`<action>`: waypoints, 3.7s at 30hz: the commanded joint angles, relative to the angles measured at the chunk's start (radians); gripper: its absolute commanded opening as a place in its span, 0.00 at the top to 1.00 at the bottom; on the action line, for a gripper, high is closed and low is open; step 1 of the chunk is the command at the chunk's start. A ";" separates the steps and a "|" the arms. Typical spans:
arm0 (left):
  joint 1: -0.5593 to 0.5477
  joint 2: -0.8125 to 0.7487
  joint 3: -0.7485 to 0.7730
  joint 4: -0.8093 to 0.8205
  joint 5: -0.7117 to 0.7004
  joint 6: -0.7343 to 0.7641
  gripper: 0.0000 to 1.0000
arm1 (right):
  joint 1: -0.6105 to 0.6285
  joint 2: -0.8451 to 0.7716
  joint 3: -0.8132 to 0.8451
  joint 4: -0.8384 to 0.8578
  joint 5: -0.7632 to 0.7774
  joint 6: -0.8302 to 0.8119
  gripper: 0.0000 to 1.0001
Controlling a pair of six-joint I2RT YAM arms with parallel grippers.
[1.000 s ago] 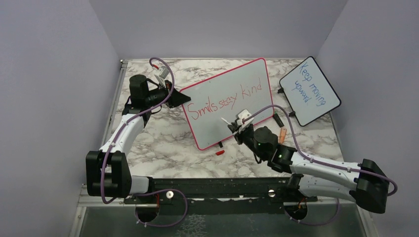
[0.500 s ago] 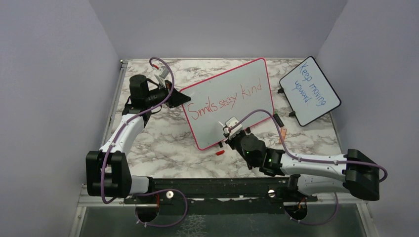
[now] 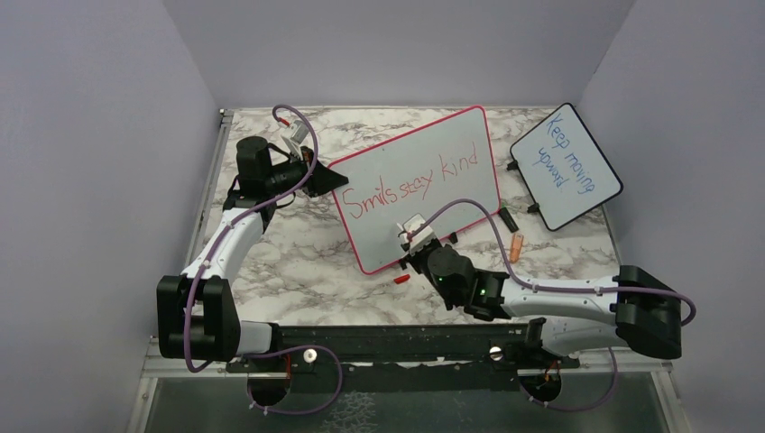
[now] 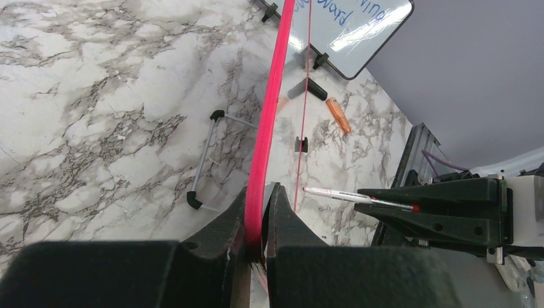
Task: Write a sentence on the whiteboard
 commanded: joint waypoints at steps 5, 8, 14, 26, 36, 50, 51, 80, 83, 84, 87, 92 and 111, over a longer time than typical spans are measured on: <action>-0.013 0.037 -0.033 -0.072 -0.195 0.121 1.00 | 0.011 0.059 0.045 0.034 0.061 0.012 0.99; -0.013 0.038 -0.033 -0.073 -0.193 0.121 1.00 | 0.011 0.076 0.052 0.034 0.075 0.007 0.99; -0.013 0.036 -0.033 -0.076 -0.192 0.123 1.00 | 0.011 0.099 0.065 0.025 0.100 0.009 0.99; -0.013 0.035 -0.032 -0.078 -0.186 0.123 1.00 | 0.011 0.131 0.097 0.045 0.090 -0.005 0.99; -0.013 0.035 -0.030 -0.079 -0.187 0.122 1.00 | 0.011 0.127 0.096 0.003 -0.007 0.001 0.99; -0.013 0.036 -0.030 -0.081 -0.188 0.124 1.00 | 0.011 0.103 0.091 -0.131 -0.049 0.040 0.99; -0.013 0.036 -0.030 -0.081 -0.188 0.124 1.00 | 0.011 0.100 0.090 -0.140 -0.046 0.043 0.99; -0.016 0.041 -0.030 -0.081 -0.185 0.121 1.00 | 0.006 0.132 0.072 0.036 0.105 -0.011 0.99; -0.016 0.041 -0.030 -0.081 -0.185 0.123 1.00 | 0.003 0.136 0.076 0.033 0.102 -0.009 0.99; -0.016 0.041 -0.030 -0.080 -0.185 0.123 1.00 | 0.003 0.136 0.076 0.030 0.100 -0.005 0.99; -0.016 0.042 -0.029 -0.081 -0.185 0.123 1.00 | 0.003 0.133 0.075 0.001 0.096 0.014 0.99; -0.016 0.042 -0.029 -0.082 -0.185 0.122 1.00 | 0.003 0.119 0.070 -0.059 0.073 0.053 0.99; -0.016 0.043 -0.029 -0.082 -0.186 0.122 1.00 | 0.011 0.093 0.080 -0.282 -0.060 0.128 0.99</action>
